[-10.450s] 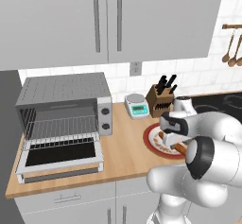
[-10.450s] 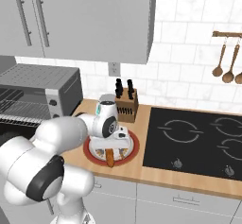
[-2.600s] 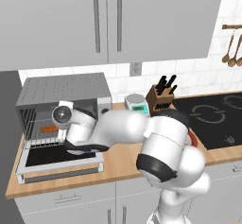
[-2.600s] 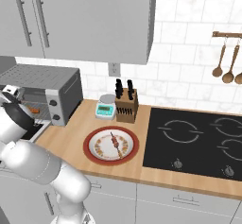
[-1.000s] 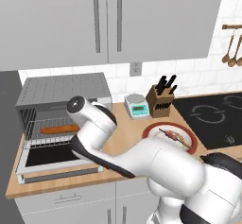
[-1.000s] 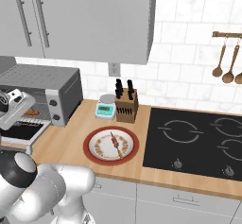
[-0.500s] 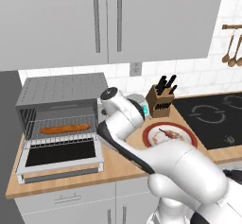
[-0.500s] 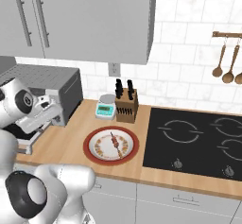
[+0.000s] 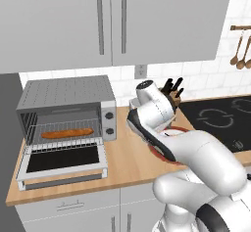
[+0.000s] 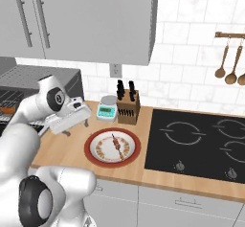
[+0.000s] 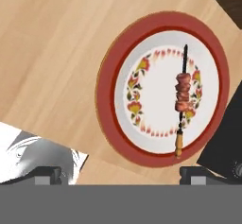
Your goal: Pick up the kebab skewer and baguette bread, and place them inside the toaster oven. Close the toaster oven door and start by setting the timer.
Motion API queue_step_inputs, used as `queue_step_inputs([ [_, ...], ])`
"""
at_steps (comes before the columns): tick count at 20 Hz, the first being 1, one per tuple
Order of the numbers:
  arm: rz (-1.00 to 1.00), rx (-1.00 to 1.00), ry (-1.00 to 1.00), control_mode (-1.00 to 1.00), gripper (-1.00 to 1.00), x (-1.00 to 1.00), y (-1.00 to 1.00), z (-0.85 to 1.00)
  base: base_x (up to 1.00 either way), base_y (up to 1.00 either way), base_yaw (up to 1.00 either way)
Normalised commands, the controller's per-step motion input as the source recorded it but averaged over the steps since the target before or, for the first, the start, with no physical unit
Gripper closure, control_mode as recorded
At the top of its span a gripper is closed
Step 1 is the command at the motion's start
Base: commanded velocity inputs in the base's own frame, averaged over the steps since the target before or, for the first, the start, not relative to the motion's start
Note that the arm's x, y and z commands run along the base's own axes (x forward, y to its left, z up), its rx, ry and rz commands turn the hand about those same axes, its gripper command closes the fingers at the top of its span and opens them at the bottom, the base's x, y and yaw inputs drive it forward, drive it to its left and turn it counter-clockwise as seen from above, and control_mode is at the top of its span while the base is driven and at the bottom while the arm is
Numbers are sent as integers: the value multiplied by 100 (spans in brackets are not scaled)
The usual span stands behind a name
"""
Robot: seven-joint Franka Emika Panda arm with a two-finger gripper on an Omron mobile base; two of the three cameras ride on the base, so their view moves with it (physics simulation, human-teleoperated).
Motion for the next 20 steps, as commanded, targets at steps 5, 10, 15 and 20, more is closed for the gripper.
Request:
queue_step_inputs([
  [5, 0, 0, 7, -100, -100, 8, -100, -6, 0, 0, 0],
  [10, 0, 0, 8, -100, -100, 11, -95, -20, 0, 0, 0],
  [15, 0, 0, 11, -100, -100, 40, -24, -45, 0, 0, 0],
  [20, 0, 1, 2, -100, -100, 36, 0, -37, 0, 0, 0],
])
